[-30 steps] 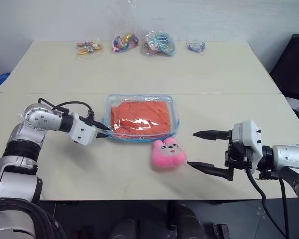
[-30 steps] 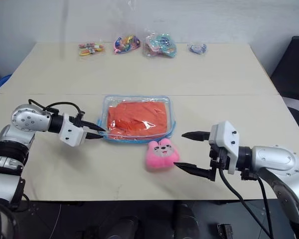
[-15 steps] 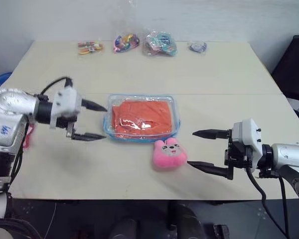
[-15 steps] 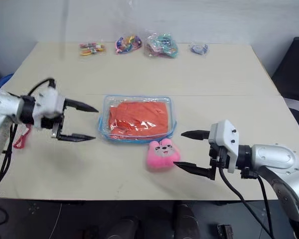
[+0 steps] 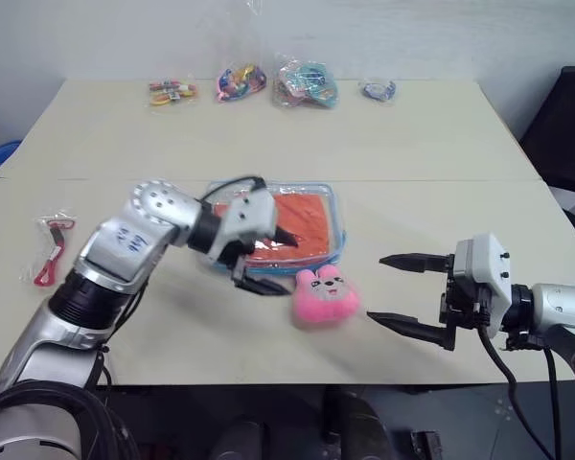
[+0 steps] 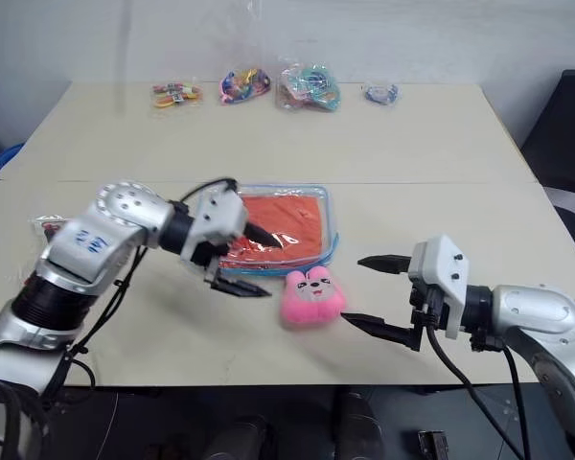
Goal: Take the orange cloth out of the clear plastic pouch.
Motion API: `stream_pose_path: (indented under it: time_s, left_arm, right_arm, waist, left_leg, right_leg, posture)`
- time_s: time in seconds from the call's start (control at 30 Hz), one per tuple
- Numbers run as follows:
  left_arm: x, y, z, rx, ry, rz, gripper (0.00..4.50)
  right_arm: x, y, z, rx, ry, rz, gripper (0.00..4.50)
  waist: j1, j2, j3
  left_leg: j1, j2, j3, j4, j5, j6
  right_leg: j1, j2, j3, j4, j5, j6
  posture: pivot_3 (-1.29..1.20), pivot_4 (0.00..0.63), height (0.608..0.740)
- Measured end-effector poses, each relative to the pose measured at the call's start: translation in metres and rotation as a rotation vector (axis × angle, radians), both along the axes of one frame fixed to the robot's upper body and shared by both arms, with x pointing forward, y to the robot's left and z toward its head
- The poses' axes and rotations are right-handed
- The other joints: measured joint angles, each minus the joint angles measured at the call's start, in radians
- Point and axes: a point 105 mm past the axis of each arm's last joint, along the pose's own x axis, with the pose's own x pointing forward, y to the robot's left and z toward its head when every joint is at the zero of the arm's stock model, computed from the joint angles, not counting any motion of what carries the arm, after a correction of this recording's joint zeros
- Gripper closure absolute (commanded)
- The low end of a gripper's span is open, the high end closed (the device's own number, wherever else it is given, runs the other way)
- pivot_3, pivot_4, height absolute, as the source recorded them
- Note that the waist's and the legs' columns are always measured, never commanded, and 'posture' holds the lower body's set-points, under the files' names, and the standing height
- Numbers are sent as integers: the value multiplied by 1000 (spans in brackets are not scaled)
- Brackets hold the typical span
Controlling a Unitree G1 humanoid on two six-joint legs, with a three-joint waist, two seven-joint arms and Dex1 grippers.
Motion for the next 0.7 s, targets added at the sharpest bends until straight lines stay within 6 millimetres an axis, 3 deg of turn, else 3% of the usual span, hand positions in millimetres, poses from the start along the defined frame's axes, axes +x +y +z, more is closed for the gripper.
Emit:
stream_pose_path:
  time_s: [0.47,0.63,0.7]
  left_arm:
    - [1,-35,-38,31,9,-42,42]
    - [6,-35,-44,52,5,-11,42]
    - [9,-32,-50,65,13,13,449]
  right_arm:
    - [-5,9,6,-5,-34,-13,0]
    - [-3,14,6,-10,-42,9,0]
    - [-1,13,7,-17,-50,4,0]
  waist:
    - [1,0,0]
    - [2,0,0]
    - [1,0,0]
  left_leg:
    - [0,0,1,0,0,0]
    - [0,-1,0,0,0,1]
    - [0,-1,0,0,0,1]
  right_leg:
    - [0,0,1,0,0,0]
    - [0,0,1,0,0,0]
    - [0,0,1,0,0,0]
  posture:
    - [0,150,740]
    - [0,150,740]
    - [0,150,740]
